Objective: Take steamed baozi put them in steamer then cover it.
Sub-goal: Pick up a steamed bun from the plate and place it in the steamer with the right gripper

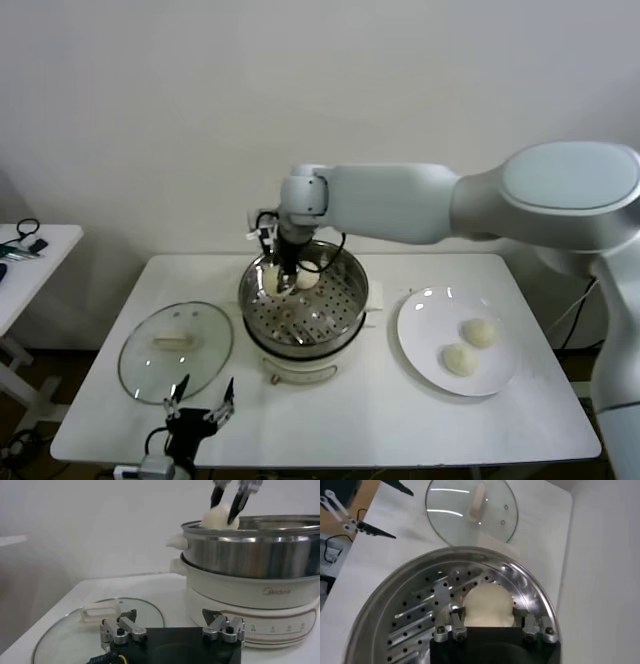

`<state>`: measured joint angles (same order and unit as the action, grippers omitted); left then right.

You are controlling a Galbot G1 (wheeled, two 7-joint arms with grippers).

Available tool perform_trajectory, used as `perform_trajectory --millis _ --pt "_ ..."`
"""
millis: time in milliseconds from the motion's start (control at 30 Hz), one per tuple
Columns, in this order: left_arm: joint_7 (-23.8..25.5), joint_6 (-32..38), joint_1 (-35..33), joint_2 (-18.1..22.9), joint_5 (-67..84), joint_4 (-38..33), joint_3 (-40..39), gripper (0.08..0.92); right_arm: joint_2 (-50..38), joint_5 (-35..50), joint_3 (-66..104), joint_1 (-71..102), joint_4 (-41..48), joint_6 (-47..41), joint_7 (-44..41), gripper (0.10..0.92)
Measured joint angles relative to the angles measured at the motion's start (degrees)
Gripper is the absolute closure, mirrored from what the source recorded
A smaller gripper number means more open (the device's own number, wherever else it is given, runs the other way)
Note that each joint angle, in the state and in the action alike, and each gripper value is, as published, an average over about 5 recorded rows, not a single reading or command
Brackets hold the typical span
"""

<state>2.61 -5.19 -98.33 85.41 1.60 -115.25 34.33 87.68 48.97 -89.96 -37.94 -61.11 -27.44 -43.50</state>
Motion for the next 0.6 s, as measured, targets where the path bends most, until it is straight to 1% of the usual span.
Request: perform_trajectory --millis 233,333,433,500,600 --pt "0.0 -0.3 0.1 0.2 -0.1 0.1 0.1 0.177 2.1 -1.8 0.3 3.5 3.2 -0.1 0.6 0.372" --pt "0.1 -0.5 0.1 0.2 -0.1 0.1 0.1 0.177 2.3 -2.2 0.4 3.9 3.7 0.2 0.6 0.316" --pt "0.2 -0.8 0.1 0.3 -0.2 0.0 0.1 0.177 1.8 -2.4 0.4 3.4 3.5 0.8 0.1 0.241" --pt "0.3 -1.0 0.1 0.3 -0.3 -0.1 0.0 0.177 0.9 -2.3 0.2 2.4 3.0 1.5 -0.7 0.214" --pt "0.5 -1.2 0.2 0.3 -0.6 -0.2 -0.1 0.177 -1.4 -1.8 -0.5 -0.1 1.5 3.1 -2.4 0.204"
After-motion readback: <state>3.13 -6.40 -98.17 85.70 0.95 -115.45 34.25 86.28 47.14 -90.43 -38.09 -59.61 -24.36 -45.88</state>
